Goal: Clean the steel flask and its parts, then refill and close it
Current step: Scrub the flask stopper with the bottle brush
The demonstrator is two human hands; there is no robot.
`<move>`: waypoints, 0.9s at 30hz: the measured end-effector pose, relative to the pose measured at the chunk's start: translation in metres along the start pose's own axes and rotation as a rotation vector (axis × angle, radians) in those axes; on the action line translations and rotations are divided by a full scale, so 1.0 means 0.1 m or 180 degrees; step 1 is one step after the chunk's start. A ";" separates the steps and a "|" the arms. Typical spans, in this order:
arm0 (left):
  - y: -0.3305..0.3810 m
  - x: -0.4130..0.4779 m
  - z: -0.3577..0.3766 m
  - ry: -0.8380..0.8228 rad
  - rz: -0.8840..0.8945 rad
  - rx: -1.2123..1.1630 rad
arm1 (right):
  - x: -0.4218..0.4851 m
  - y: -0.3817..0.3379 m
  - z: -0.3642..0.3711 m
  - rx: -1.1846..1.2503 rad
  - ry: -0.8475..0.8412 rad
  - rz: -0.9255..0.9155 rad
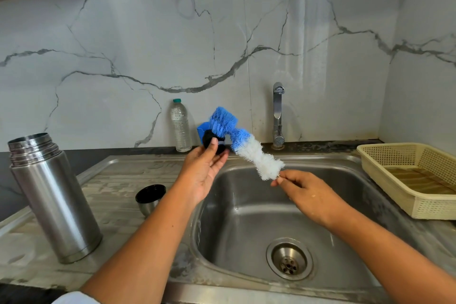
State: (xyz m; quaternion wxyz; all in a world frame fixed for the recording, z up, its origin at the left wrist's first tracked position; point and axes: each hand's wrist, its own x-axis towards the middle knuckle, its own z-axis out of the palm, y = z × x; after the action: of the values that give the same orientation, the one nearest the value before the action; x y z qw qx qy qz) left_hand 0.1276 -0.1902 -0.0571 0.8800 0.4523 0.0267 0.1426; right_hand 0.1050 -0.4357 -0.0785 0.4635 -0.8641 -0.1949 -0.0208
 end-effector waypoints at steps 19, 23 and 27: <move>-0.04 0.01 -0.02 -0.0054 0.0094 0.0693 | 0.04 0.03 0.03 -0.0108 -0.0006 0.0047; 0.03 0.02 -0.02 0.0189 0.0155 0.0316 | 0.02 0.05 -0.02 -0.0182 -0.0033 0.0024; -0.02 -0.03 0.00 0.0016 0.0018 0.0560 | 0.03 0.03 0.04 -0.0223 -0.0043 -0.0004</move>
State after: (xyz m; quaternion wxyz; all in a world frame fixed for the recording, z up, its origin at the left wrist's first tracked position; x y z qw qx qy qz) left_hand 0.1250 -0.1920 -0.0592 0.8364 0.5275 0.0401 0.1433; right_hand 0.1086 -0.4334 -0.0826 0.4316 -0.8799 -0.1978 -0.0221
